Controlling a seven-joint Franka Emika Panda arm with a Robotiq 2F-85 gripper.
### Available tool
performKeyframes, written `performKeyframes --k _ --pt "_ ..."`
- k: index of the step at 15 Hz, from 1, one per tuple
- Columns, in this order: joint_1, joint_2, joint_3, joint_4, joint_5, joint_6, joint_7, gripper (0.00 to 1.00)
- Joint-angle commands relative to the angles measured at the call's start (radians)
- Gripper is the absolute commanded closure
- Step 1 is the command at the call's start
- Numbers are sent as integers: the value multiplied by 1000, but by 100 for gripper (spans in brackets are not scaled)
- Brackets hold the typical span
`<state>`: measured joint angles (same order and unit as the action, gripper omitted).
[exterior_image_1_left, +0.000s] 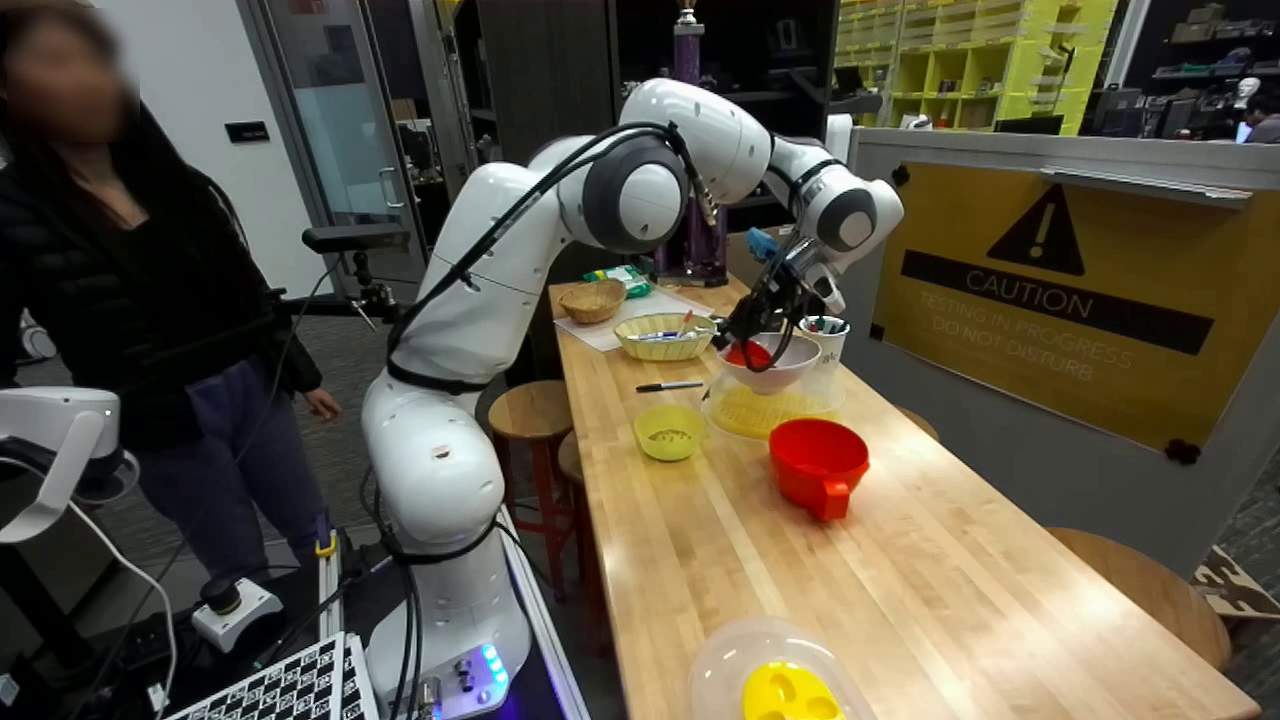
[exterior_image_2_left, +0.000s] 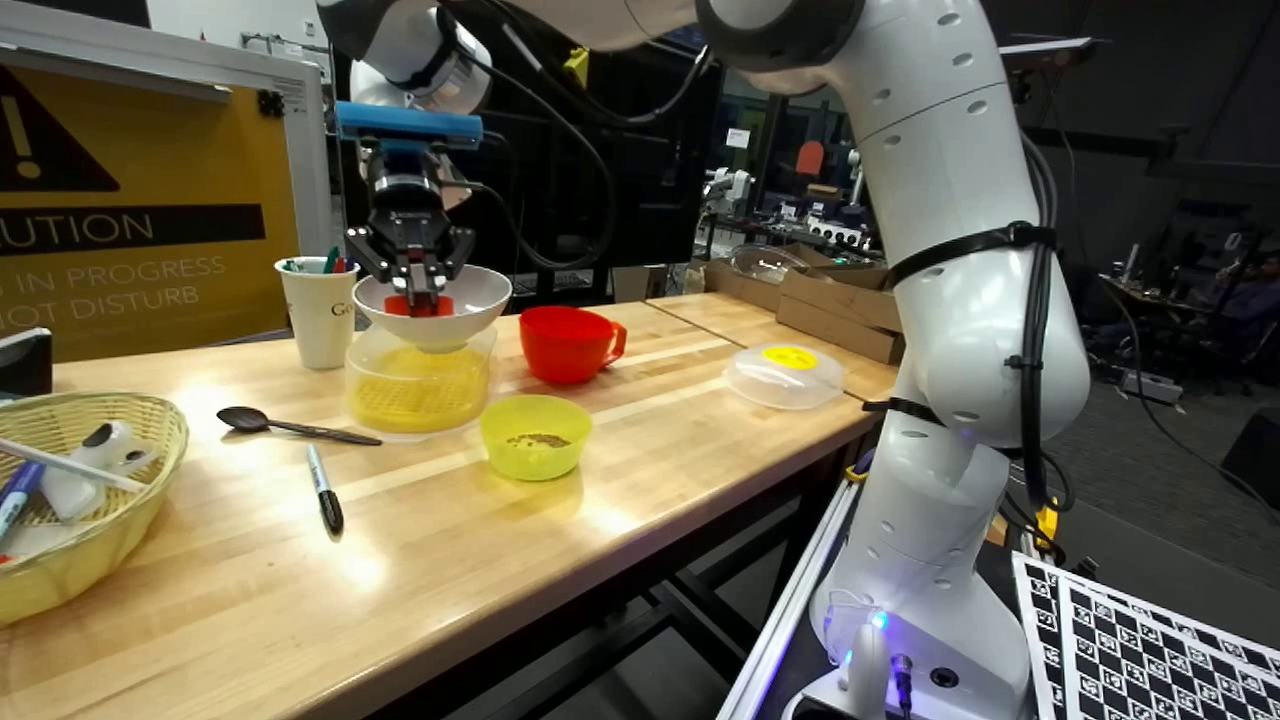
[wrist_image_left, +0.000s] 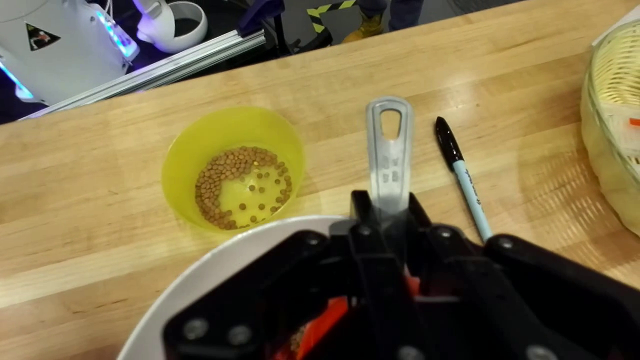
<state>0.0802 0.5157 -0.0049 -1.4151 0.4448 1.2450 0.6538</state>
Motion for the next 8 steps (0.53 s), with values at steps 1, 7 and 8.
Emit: performKeyframes --k 1,7,8 --pt "-2 11 -3 19 46 7 62 93" --pt "-11 8 -1 10 120 42 173 95" --pt "-16 1 0 1 140 54 186 94"
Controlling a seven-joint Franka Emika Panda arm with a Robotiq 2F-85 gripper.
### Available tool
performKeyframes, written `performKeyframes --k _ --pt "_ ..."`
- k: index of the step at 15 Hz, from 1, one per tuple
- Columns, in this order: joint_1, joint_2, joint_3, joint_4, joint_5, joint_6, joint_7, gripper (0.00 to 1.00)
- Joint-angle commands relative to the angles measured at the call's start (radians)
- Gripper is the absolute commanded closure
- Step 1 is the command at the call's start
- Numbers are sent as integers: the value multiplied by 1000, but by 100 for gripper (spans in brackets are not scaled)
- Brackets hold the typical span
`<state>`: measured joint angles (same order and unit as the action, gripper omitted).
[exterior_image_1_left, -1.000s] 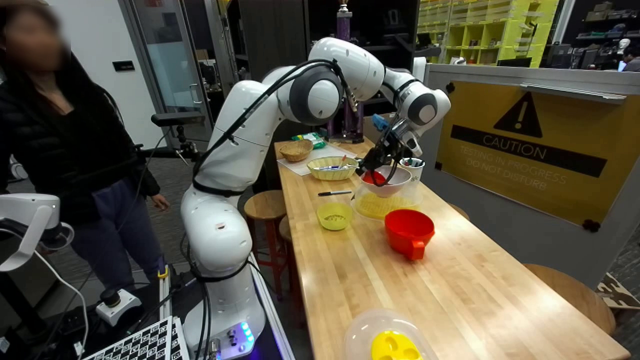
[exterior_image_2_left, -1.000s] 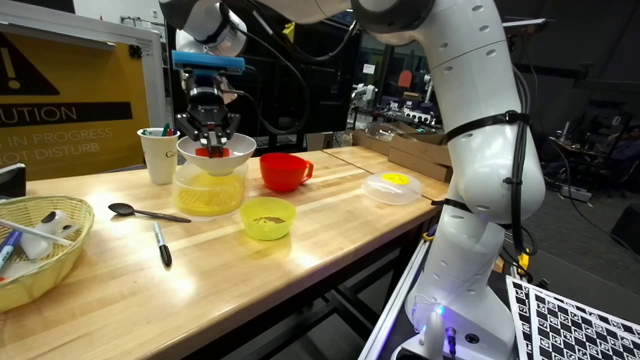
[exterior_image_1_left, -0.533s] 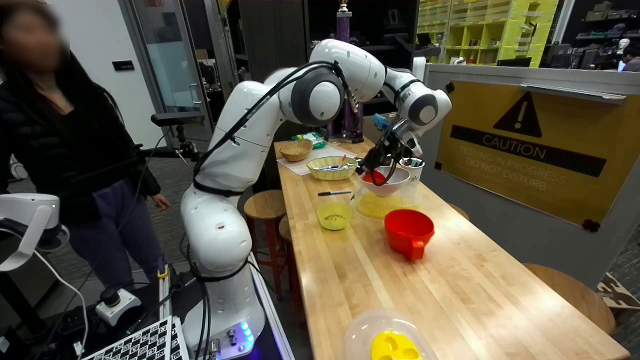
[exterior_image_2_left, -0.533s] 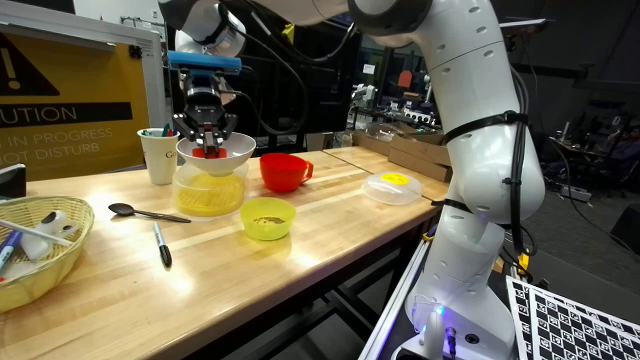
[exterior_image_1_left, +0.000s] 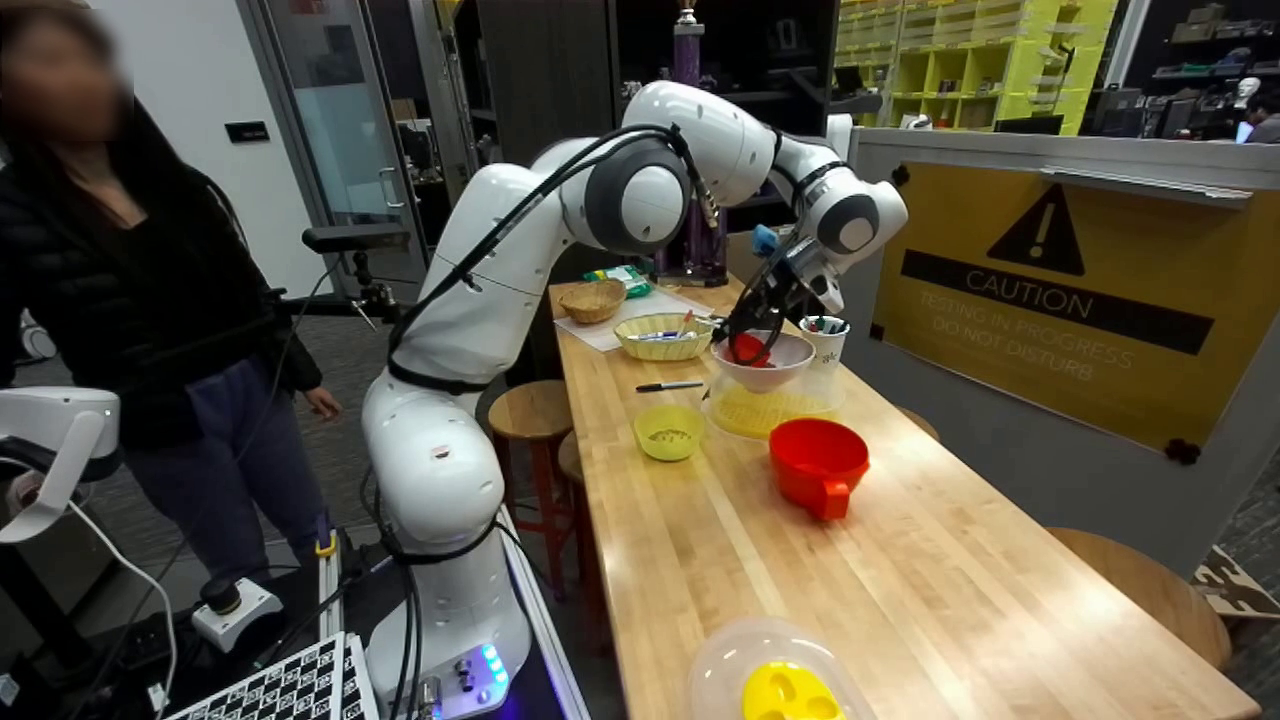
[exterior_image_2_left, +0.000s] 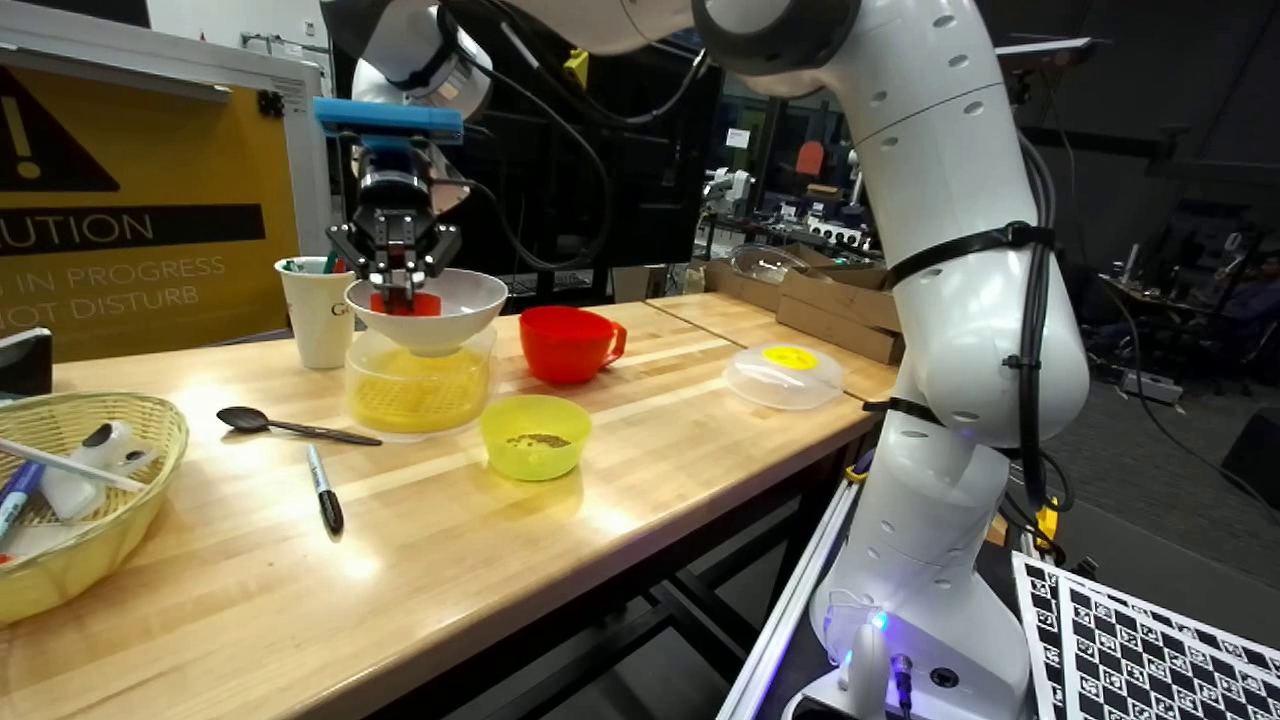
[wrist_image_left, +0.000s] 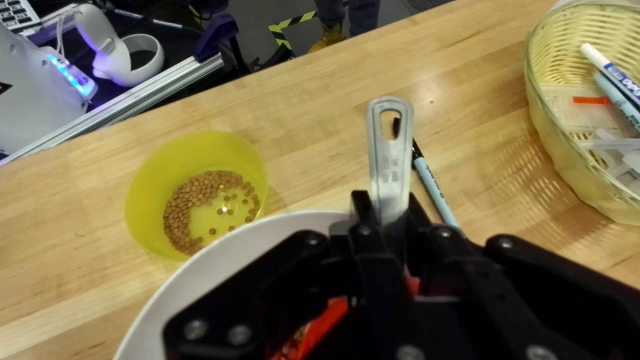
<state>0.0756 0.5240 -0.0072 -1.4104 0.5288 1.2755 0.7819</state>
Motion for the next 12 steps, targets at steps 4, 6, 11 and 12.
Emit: performKeyframes --k 4,6,11,12 --pt "-7 -24 4 -16 79 92 80 91" --pt "-8 -26 4 -21 90 120 93 92" --pt "-5 -31 10 -34 139 217 146 95" --pt "-7 -33 14 -39 154 242 138 93"
